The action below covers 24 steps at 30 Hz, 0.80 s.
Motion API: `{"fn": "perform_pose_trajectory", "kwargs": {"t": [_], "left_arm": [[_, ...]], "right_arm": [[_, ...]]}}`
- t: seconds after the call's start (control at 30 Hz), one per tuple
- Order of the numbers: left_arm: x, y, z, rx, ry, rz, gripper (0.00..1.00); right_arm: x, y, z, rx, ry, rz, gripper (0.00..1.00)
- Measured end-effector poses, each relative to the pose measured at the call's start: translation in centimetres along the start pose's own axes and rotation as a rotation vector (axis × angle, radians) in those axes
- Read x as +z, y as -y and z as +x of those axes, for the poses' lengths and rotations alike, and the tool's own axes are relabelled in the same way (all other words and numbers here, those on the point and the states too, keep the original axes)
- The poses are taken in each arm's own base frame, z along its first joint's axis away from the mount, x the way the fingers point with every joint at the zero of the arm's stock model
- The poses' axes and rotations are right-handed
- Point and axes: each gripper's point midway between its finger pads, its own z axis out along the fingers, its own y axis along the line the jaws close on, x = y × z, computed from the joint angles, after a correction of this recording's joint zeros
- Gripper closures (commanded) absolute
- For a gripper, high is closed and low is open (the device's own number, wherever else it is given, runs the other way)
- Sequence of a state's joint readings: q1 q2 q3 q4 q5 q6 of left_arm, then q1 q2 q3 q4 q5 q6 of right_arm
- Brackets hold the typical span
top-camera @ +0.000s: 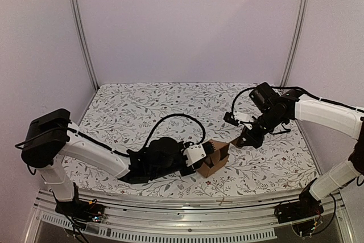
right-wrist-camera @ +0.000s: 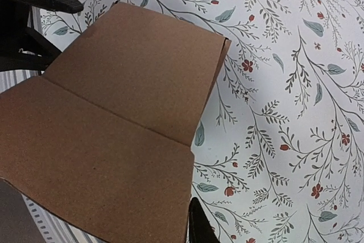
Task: Fold the paper box
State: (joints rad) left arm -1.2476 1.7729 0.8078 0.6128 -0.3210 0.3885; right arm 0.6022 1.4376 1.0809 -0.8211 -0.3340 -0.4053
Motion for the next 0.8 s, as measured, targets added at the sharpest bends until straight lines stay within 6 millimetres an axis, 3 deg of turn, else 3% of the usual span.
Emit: {"fn": "perform_pose_trajectory", "kwargs": {"t": [0.23,0.33,0.43,0.53,0.63,0.8], "left_arm": [[-1.4,1.6,2.6,-0.029,-0.077,0.061,0.58],[-3.4,1.6,3.7,-0.065,-0.101,0.073,0.57],[-5.5,0.3,3.7,-0.138,-0.09,0.033,0.55],[-6.5,-2.1,2.3,-0.247,-0.058,-0.06,0.49],[-6.2,-4.1,0.5,-0.363,-0.033,-0.142,0.47],[-2.2,-7.1,-5.0,-0.57,-0.007,-0.271,0.49]], "right_arm": [[0.0,-0.3,0.0,0.007,0.013,-0.014,0.94],[0.3,-0.4,0.3,0.012,0.008,-0.02,0.94],[0.7,-0.4,0.4,0.015,-0.001,-0.025,0.96],[1.6,-0.3,0.7,0.018,-0.02,-0.034,0.97],[2.2,-0.3,1.1,0.026,-0.043,-0.044,0.96],[2.6,-0.7,1.6,0.031,-0.066,-0.073,0.94]]}}
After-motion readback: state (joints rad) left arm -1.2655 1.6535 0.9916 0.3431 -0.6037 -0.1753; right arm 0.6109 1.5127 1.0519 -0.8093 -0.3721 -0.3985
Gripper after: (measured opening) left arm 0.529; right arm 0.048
